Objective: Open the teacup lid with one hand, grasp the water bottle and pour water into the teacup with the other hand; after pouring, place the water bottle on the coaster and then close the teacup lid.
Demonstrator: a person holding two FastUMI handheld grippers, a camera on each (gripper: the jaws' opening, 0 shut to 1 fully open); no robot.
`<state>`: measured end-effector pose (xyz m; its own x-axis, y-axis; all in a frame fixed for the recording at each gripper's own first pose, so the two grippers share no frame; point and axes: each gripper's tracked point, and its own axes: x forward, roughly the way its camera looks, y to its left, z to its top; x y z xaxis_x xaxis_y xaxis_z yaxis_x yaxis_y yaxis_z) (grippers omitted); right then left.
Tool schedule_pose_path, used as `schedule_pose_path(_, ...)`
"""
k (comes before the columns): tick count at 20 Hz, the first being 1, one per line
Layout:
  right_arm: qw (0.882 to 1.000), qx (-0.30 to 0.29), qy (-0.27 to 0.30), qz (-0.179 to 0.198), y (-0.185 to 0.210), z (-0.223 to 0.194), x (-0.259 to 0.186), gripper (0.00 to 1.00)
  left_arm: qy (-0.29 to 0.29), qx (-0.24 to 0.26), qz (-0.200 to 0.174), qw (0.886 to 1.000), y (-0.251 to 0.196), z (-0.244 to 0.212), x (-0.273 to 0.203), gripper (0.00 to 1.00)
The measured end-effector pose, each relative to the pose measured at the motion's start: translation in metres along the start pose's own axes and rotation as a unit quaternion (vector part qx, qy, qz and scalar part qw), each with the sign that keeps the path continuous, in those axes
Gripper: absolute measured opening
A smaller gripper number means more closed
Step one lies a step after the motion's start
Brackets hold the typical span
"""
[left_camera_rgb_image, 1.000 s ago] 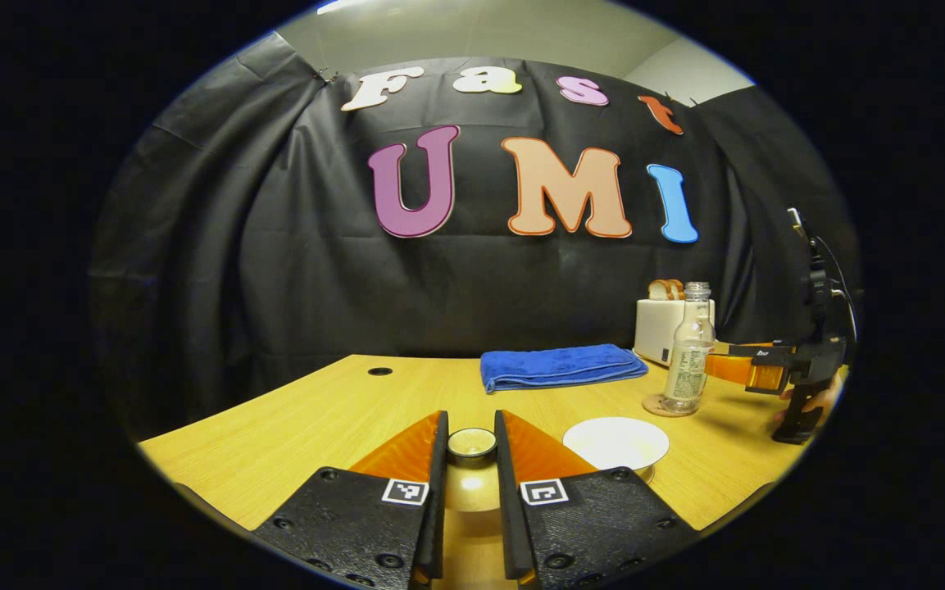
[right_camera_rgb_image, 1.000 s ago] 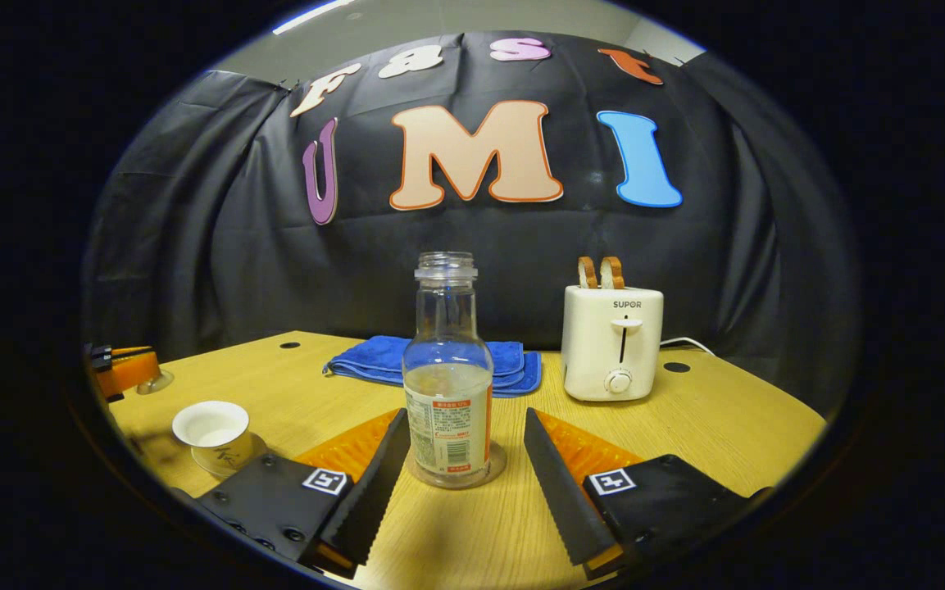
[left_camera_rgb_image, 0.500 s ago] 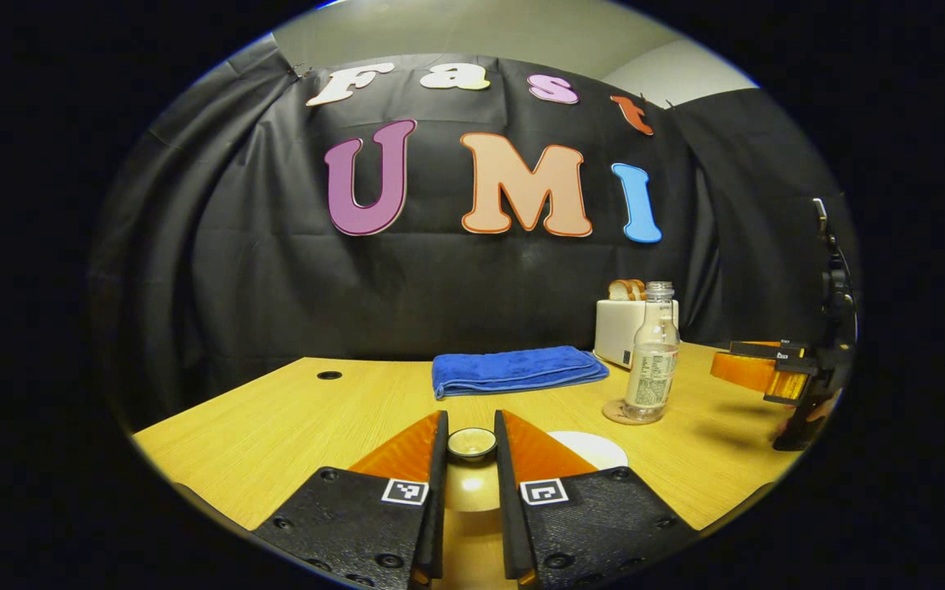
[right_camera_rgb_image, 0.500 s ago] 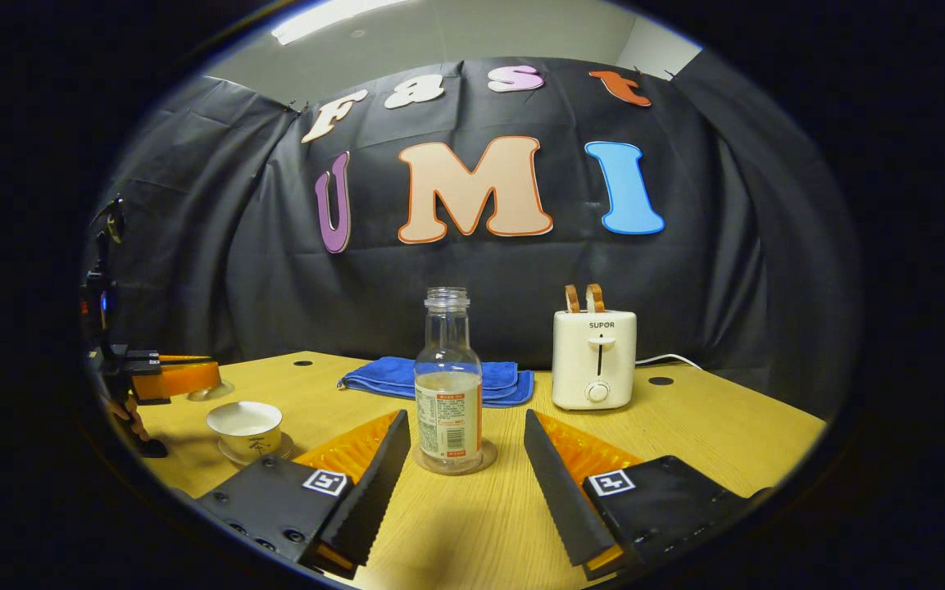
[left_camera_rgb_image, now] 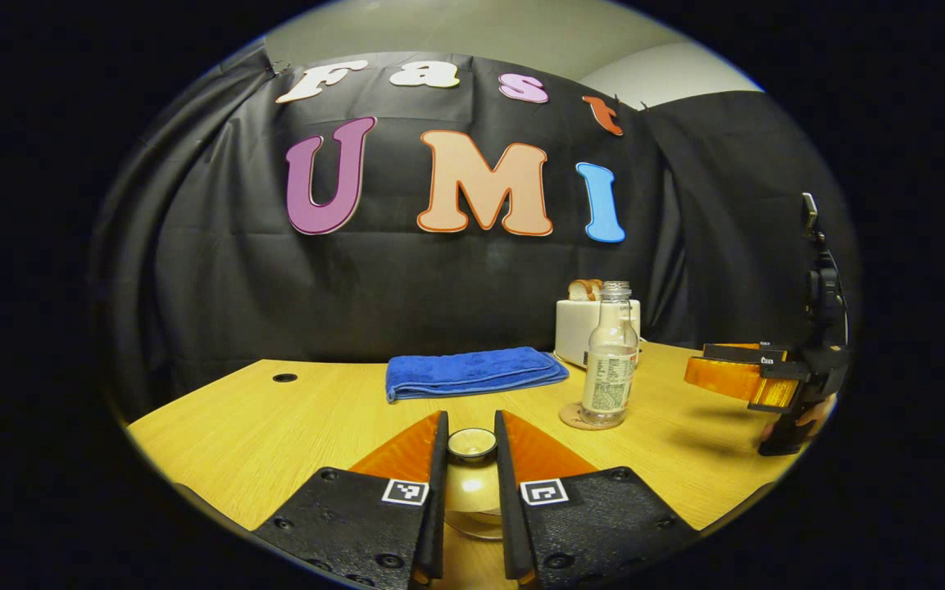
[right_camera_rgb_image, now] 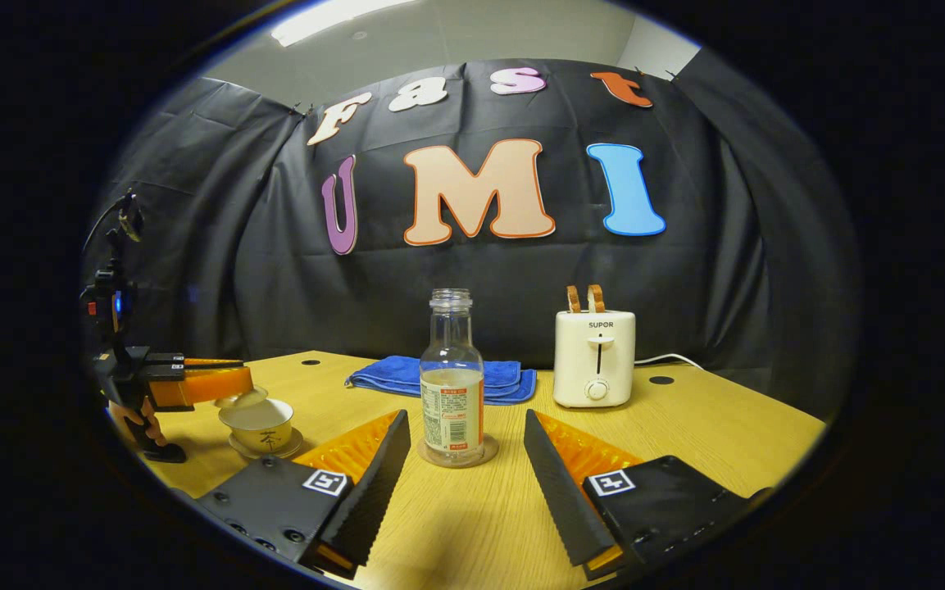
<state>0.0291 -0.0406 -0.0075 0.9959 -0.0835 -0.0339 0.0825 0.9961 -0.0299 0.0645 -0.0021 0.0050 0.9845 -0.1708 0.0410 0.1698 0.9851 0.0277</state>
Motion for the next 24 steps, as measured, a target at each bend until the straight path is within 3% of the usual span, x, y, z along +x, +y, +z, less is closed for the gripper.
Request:
schedule_pose_path(12,1.0,0.0,0.001,-0.002,-0.002,0.002,-0.002,0.9,0.043,0.023,-0.041,0.998,-0.02,-0.013,0.009,0.28)
schedule_pose_path(24,1.0,0.0,0.001,-0.001,-0.003,0.003,-0.001,0.89,0.062,0.033,-0.044,0.997,-0.022,-0.017,0.011,0.32)
